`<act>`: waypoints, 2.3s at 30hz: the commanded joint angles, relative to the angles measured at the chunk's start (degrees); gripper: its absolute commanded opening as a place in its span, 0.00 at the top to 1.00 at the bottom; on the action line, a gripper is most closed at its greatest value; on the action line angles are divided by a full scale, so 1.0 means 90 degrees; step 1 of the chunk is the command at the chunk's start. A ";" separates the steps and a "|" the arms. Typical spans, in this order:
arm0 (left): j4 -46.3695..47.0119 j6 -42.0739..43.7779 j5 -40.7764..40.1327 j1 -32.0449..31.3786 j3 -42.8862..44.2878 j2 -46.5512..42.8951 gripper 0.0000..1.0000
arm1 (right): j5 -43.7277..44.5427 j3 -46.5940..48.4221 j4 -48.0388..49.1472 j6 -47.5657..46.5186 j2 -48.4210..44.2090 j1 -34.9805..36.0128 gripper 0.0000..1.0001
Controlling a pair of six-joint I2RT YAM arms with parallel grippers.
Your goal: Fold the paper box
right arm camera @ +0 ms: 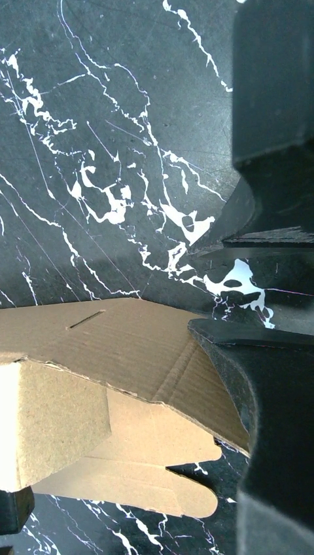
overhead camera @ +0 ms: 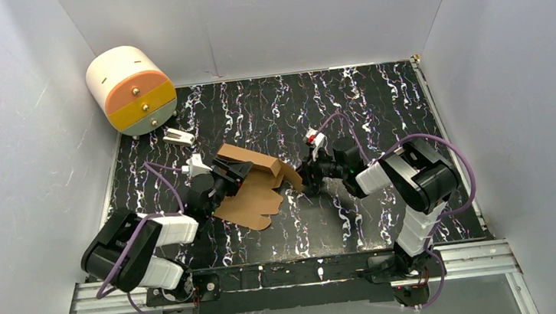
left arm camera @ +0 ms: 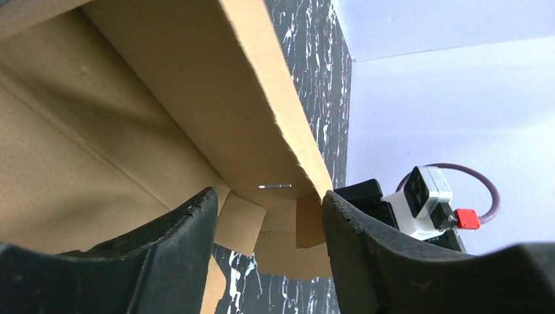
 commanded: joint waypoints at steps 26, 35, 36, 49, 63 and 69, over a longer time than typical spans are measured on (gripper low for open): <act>0.2397 -0.1471 0.0809 0.0669 0.0563 0.1965 0.72 | 0.0066 -0.0146 0.0581 -0.0204 -0.0121 0.0220 0.53; 0.2778 -0.1473 0.0806 0.0666 0.0398 0.2230 0.91 | 0.0132 -0.0386 0.0915 -0.0009 -0.0139 0.0580 0.52; 0.2818 -0.1474 0.0803 0.0664 0.0360 0.2233 0.91 | 0.0157 -0.0420 0.0977 0.0028 -0.0125 0.0630 0.51; 0.2994 -0.1453 0.0817 0.0606 0.0070 0.1995 0.95 | 0.0646 -0.0485 0.1883 0.0716 -0.0161 0.0989 0.42; 0.3026 -0.1380 0.0519 0.0332 -0.0177 0.1554 0.95 | 0.1935 -0.0559 0.2224 0.0888 -0.0230 0.1315 0.38; 0.3016 -0.1268 0.0519 0.0333 -0.0195 0.1661 0.95 | 0.2422 -0.0651 0.0242 0.0502 -0.1282 0.1322 0.38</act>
